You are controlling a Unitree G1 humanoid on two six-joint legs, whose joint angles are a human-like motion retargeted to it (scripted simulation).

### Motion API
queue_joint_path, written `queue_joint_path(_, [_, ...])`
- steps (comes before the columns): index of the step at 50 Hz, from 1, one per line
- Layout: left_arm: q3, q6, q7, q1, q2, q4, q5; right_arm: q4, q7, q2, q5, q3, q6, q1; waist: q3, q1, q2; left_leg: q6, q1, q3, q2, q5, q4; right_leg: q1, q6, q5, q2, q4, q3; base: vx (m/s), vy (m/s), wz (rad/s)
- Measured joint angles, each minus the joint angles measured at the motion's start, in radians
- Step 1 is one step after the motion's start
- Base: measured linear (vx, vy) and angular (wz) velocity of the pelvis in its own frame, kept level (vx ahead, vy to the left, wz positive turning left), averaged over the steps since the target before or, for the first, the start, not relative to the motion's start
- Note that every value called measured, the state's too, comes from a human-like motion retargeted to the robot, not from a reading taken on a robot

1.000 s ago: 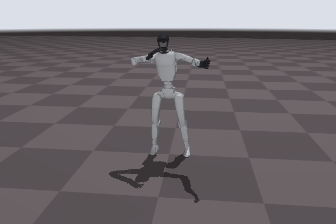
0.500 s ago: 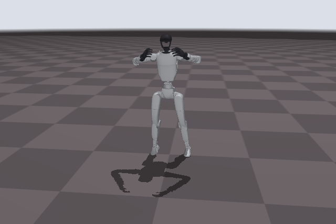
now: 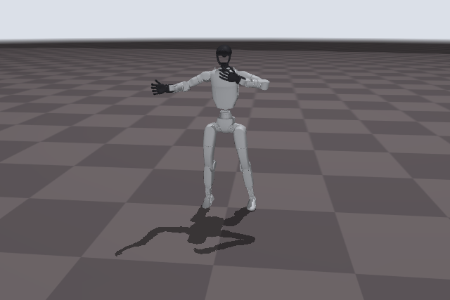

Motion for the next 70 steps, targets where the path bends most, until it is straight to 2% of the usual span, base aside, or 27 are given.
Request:
queue_joint_path(3, [-0.046, 0.002, -0.094, -0.093, -0.008, -0.083, 0.111, 0.017, 0.026, 0.012, -0.007, -0.056, -0.031, 0.027, -0.002, 0.023, -0.005, -0.012, -0.001, 0.003, 0.011, -0.007, 0.009, 0.001, 0.000, 0.002, 0.011, 0.000, 0.003, 0.00, 0.00, 0.00])
queue_joint_path(5, [0.009, -0.028, -0.092, -0.087, 0.016, -0.021, 0.246, -0.126, 0.100, 0.008, -0.019, -0.094, -0.061, 0.096, 0.007, 0.035, -0.012, -0.017, -0.001, 0.001, 0.012, -0.009, 0.013, 0.002, 0.000, -0.001, 0.012, 0.004, 0.002, 0.00, 0.00, 0.00])
queue_joint_path(6, [0.070, -0.038, -0.098, -0.041, 0.040, 0.047, 0.306, -0.253, 0.289, 0.004, 0.087, -0.111, -0.060, 0.142, 0.008, 0.037, -0.011, -0.018, -0.003, 0.000, 0.012, -0.011, 0.018, 0.003, 0.000, -0.002, 0.012, 0.005, 0.001, 0.00, 0.00, 0.00])
queue_joint_path(7, [0.126, -0.044, -0.087, 0.005, 0.058, 0.119, 0.351, -0.366, 0.395, -0.006, 0.138, -0.116, -0.060, 0.176, 0.009, 0.039, -0.011, -0.018, -0.003, -0.001, 0.012, -0.012, 0.021, 0.004, 0.000, -0.002, 0.012, 0.006, 0.001, 0.00, 0.00, 0.00])
queue_joint_path(8, [0.172, -0.041, -0.039, 0.050, 0.065, 0.201, 0.366, -0.453, 0.335, -0.027, 0.079, -0.098, -0.062, 0.187, 0.008, 0.044, -0.009, -0.017, -0.001, 0.002, 0.011, -0.012, 0.021, 0.006, 0.000, -0.002, 0.010, 0.004, 0.003, 0.00, 0.00, 0.00])
queue_joint_path(10, [0.266, -0.019, -0.016, 0.143, 0.074, 0.402, 0.404, -0.657, 0.448, -0.084, 0.002, -0.043, -0.009, 0.165, 0.006, 0.043, 0.000, -0.013, 0.000, 0.005, 0.008, -0.013, 0.025, 0.008, 0.000, -0.003, 0.006, 0.003, 0.006, 0.00, 0.00, 0.00])
queue_joint_path(12, [0.328, 0.003, 0.042, 0.204, 0.057, 0.635, 0.423, -0.871, 0.445, -0.098, 0.020, 0.069, -0.045, 0.055, 0.003, 0.033, 0.011, -0.010, 0.001, 0.006, 0.005, -0.014, 0.028, 0.010, 0.000, -0.004, 0.003, 0.002, 0.009, 0.00, 0.00, 0.00])
queue_joint_path(15, [0.371, 0.059, 0.118, 0.232, 0.019, 1.023, 0.462, -1.119, 0.423, -0.116, -0.303, 0.273, -0.064, -0.235, -0.001, 0.013, 0.022, 0.006, 0.002, 0.009, -0.008, -0.011, 0.029, 0.011, 0.000, -0.007, -0.011, 0.000, 0.013, 0.00, 0.00, 0.00])
queue_joint_path(18, [0.423, 0.109, 0.226, 0.211, -0.054, 1.371, 0.352, -1.277, 0.397, -0.053, -0.569, 0.441, -0.051, -0.511, -0.004, -0.015, 0.031, 0.027, 0.001, 0.007, -0.026, -0.003, 0.024, 0.010, 0.000, -0.010, -0.030, -0.001, 0.013, 0.01, 0.04, 0.01])
queue_joint_path(21, [0.507, 0.102, 0.378, 0.196, -0.101, 1.528, 0.278, -1.316, 0.368, -0.029, -0.619, 0.501, -0.051, -0.583, -0.005, -0.030, 0.037, 0.040, 0.000, 0.004, -0.036, 0.004, 0.019, 0.009, 0.000, -0.011, -0.040, -0.003, 0.010, 0.00, 0.00, 0.00])
queue_joint_path(24, [0.544, 0.061, 0.432, 0.224, -0.112, 1.436, 0.285, -1.204, 0.273, -0.094, -0.672, 0.471, -0.054, -0.511, 0.001, -0.031, 0.040, 0.041, 0.001, -0.002, -0.034, 0.006, 0.015, 0.011, 0.000, -0.013, -0.038, -0.001, 0.003, 0.00, 0.00, 0.00])
queue_joint_path(27, [0.503, 0.027, 0.393, 0.282, -0.107, 1.149, 0.212, -0.961, 0.179, -0.169, -0.721, 0.359, -0.034, -0.344, 0.004, -0.012, 0.035, 0.038, 0.003, -0.009, -0.026, 0.007, 0.008, 0.012, 0.000, -0.015, -0.030, 0.002, -0.007, 0.00, 0.00, 0.00])
queue_joint_path(30, [0.395, -0.005, 0.302, 0.288, -0.070, 0.795, 0.092, -0.635, 0.109, -0.175, -0.721, 0.227, 0.015, -0.180, 0.002, 0.014, 0.019, 0.030, 0.005, -0.016, -0.017, 0.008, 0.000, 0.013, 0.000, -0.016, -0.020, 0.005, -0.016, 0.00, 0.00, 0.00])
queue_joint_path(33, [0.250, -0.009, 0.193, 0.190, -0.032, 0.453, 0.047, -0.277, 0.062, -0.139, -0.695, 0.155, 0.116, -0.116, 0.001, 0.038, -0.003, 0.023, 0.008, -0.022, -0.013, 0.006, -0.006, 0.016, 0.000, -0.018, -0.016, 0.008, -0.024, 0.00, 0.00, 0.00])
queue_joint_path(35, [0.147, -0.023, 0.140, 0.089, -0.037, 0.252, 0.027, -0.097, -0.047, -0.087, -0.589, 0.126, 0.142, -0.110, 0.002, 0.046, -0.012, 0.015, 0.011, -0.026, -0.010, 0.004, -0.008, 0.019, 0.000, -0.018, -0.012, 0.009, -0.027, 0.00, 0.00, 0.00])
queue_joint_path(38, [0.066, -0.027, 0.025, -0.021, -0.049, 0.029, 0.108, -0.051, -0.090, -0.055, -0.528, 0.090, 0.120, -0.102, 0.001, 0.045, -0.011, 0.000, 0.012, -0.025, 0.001, -0.004, -0.002, 0.023, 0.000, -0.016, -0.001, 0.006, -0.026, 0.00, 0.00, 0.00])
queue_joint_path(40, [0.066, -0.028, -0.054, -0.060, -0.041, -0.050, 0.199, -0.155, -0.017, -0.056, -0.506, 0.067, 0.076, -0.081, 0.002, 0.043, -0.009, -0.011, 0.011, -0.022, 0.007, -0.010, 0.005, 0.023, 0.000, -0.017, 0.005, 0.007, -0.022, 0.00, 0.00, 0.00])
queue_joint_path(42, [0.113, -0.038, -0.088, -0.039, -0.012, -0.044, 0.282, -0.339, 0.110, -0.078, -0.486, 0.062, 0.044, -0.058, 0.001, 0.041, -0.006, -0.018, 0.011, -0.016, 0.010, -0.015, 0.012, 0.023, 0.000, -0.018, 0.008, 0.007, -0.016, 0.00, 0.00, 0.00])
queue_joint_path(45, [0.210, -0.057, -0.048, 0.053, 0.051, 0.090, 0.360, -0.663, 0.252, -0.132, -0.486, 0.124, 0.013, -0.091, -0.002, 0.037, 0.002, -0.016, 0.014, -0.006, 0.007, -0.017, 0.015, 0.022, 0.000, -0.020, 0.005, 0.008, -0.005, 0.01, 0.00, -0.07])
queue_joint_path(48, [0.242, -0.046, 0.038, 0.116, 0.084, 0.351, 0.398, -0.971, 0.277, -0.149, -0.541, 0.306, -0.019, -0.271, -0.009, 0.039, 0.012, -0.005, 0.020, 0.005, 0.000, -0.015, 0.015, 0.022, 0.000, -0.021, -0.002, 0.005, 0.007, 0.02, 0.01, -0.14])
queue_joint_path(52, [0.234, 0.000, 0.161, 0.133, 0.048, 0.788, 0.454, -1.269, 0.336, -0.066, -0.518, 0.560, -0.081, -0.548, -0.015, 0.025, 0.029, 0.014, 0.021, 0.009, -0.013, -0.012, 0.019, 0.023, 0.000, -0.023, -0.016, 0.003, 0.014, 0.00, 0.00, 0.00])
queue_joint_path(55, [0.264, 0.035, 0.292, 0.135, -0.011, 1.100, 0.522, -1.360, 0.364, -0.018, -0.501, 0.602, -0.112, -0.612, -0.015, 0.003, 0.043, 0.028, 0.017, 0.005, -0.023, -0.010, 0.023, 0.026, 0.000, -0.025, -0.027, 0.000, 0.011, 0.00, 0.00, 0.00])
queue_joint_path(58, [0.340, 0.043, 0.458, 0.147, -0.082, 1.287, 0.493, -1.301, 0.275, -0.063, -0.569, 0.543, -0.112, -0.566, -0.010, -0.024, 0.055, 0.040, 0.014, -0.004, -0.033, -0.005, 0.022, 0.027, 0.000, -0.028, -0.038, 0.001, 0.001, 0.00, 0.00, 0.00])
queue_joint_path(62, [0.415, 0.003, 0.540, 0.215, -0.124, 1.225, 0.363, -1.044, 0.135, -0.188, -0.657, 0.424, -0.084, -0.397, -0.001, -0.041, 0.062, 0.039, 0.013, -0.012, -0.031, -0.001, 0.016, 0.027, 0.000, -0.031, -0.036, 0.006, -0.010, 0.00, 0.00, 0.00])
queue_joint_path(65, [0.392, 0.012, 0.410, 0.287, -0.071, 1.012, 0.387, -0.756, 0.119, -0.241, -0.671, 0.336, -0.032, -0.249, -0.004, -0.033, 0.055, 0.024, 0.014, -0.010, -0.018, -0.003, 0.013, 0.027, 0.000, -0.028, -0.023, 0.005, -0.012, 0.00, 0.00, 0.00])
queue_joint_path(67, [0.361, -0.055, 0.375, 0.284, -0.071, 0.790, 0.206, -0.528, 0.053, -0.216, -0.666, 0.281, 0.022, -0.171, -0.003, -0.017, 0.041, 0.022, 0.018, -0.007, -0.016, 0.000, 0.004, 0.025, 0.000, -0.026, -0.020, 0.005, -0.010, 0.00, 0.00, 0.00])
queue_joint_path(70, [0.265, -0.046, 0.216, 0.213, -0.009, 0.480, 0.189, -0.168, 0.107, -0.158, -0.630, 0.205, 0.130, -0.107, -0.004, 0.013, 0.013, 0.019, 0.025, -0.001, -0.014, 0.002, -0.002, 0.025, 0.000, -0.024, -0.018, 0.007, -0.005, 0.00, 0.00, 0.00])
